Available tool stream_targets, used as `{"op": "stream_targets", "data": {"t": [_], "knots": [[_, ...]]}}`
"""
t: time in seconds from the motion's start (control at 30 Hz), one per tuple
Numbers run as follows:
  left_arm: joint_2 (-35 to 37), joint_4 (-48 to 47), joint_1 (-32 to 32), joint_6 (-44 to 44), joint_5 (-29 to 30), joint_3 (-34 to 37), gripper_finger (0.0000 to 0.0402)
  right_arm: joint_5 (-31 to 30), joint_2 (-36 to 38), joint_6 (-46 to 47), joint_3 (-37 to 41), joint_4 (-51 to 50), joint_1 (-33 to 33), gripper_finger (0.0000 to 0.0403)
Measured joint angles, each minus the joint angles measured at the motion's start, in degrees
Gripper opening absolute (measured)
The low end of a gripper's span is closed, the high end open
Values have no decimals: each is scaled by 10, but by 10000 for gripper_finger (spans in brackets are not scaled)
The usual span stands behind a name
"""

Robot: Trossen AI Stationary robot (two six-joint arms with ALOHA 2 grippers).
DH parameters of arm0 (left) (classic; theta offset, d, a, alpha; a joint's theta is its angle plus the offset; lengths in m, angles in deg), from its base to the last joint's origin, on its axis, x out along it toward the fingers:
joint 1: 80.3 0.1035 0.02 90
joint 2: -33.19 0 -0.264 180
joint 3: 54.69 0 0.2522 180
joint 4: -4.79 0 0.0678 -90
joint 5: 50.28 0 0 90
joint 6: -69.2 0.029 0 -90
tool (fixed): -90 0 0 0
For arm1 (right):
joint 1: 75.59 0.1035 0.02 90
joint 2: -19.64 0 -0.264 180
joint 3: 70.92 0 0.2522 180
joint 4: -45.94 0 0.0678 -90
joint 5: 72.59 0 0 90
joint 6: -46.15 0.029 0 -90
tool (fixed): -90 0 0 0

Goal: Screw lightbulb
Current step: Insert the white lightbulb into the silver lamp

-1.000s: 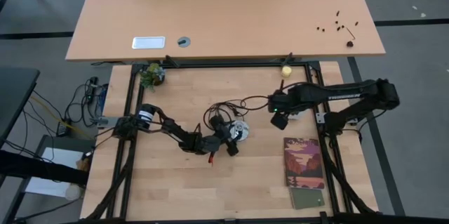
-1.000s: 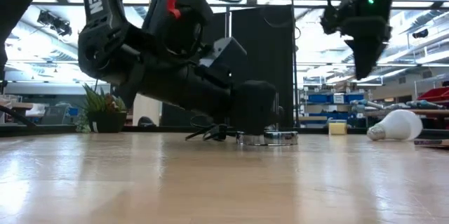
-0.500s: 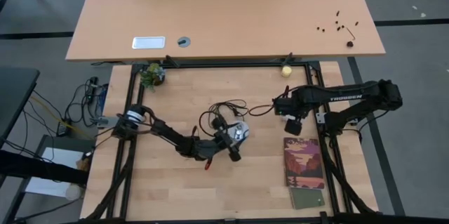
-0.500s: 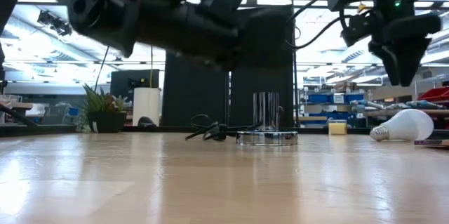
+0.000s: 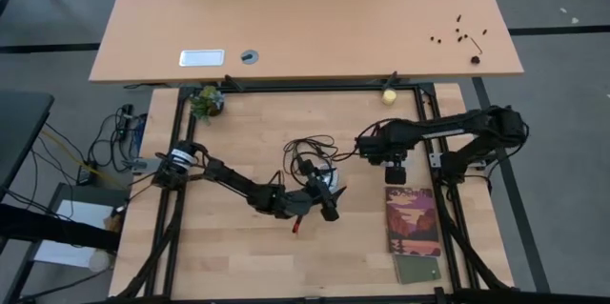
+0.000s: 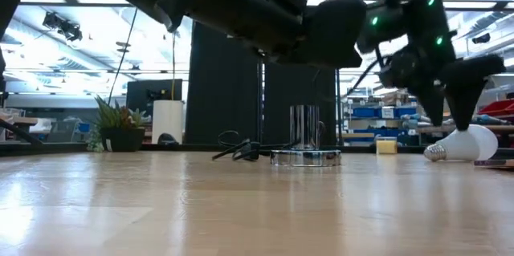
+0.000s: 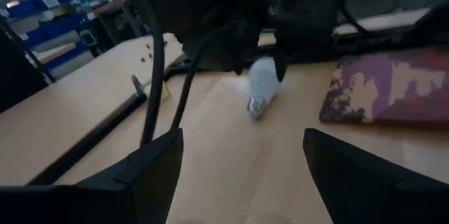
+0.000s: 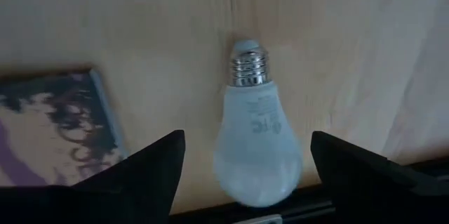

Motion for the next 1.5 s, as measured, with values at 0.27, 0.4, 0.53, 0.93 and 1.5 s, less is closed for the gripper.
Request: {"op": "stream_targets", "data": {"t": [0.27, 0.4, 0.53, 0.93, 1.5], "knots": [[0, -10, -13, 3, 44, -1, 300, 6, -88, -50, 0, 45, -15, 303], [2, -11, -23, 14, 71, -1, 299, 11, -113, -51, 0, 60, -22, 278], [13, -23, -23, -2, 48, -1, 288, 14, -127, -56, 0, 68, -24, 227], [13, -51, -22, -11, 66, -1, 248, 24, -115, -45, -13, 73, -24, 94], [13, 225, -25, 27, -126, 46, 223, 91, 165, 74, -93, 209, -10, 99]]}}
